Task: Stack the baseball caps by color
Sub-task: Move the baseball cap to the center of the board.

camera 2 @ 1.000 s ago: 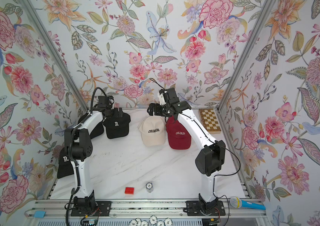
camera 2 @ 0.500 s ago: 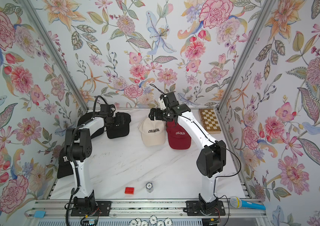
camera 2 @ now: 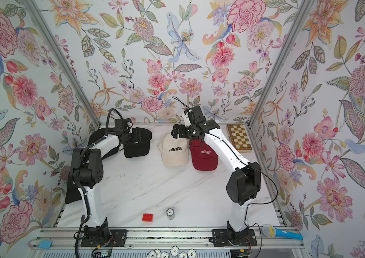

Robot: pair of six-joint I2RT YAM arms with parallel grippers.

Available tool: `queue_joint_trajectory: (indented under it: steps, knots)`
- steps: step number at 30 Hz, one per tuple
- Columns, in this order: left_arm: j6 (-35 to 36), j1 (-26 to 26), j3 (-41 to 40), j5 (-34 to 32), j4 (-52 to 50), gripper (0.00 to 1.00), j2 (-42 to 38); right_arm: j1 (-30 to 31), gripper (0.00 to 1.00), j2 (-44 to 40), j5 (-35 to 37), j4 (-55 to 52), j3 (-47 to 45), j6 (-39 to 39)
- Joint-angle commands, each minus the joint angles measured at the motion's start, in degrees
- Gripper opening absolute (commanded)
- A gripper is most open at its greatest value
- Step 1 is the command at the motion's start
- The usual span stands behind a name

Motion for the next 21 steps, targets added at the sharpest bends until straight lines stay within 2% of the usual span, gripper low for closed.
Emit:
queue_joint_trajectory:
  steps: [1,8,21]
  knots:
    - [1.99,-0.96,1.14,-3.31,-2.23,0.79,-1.43,-0.61,0.99,-2.69,0.83,0.32,-1.57,-0.25]
    - [0.77,-2.8,0.31,-2.4,-2.1,0.75,-1.32,-1.29,0.99,-4.35,1.04,0.3,-3.84,-0.31]
    - [-2.01,-4.39,-6.47,-1.85,0.58,0.73,-4.84,-2.52,0.99,-6.5,1.2,0.32,-5.77,-0.6]
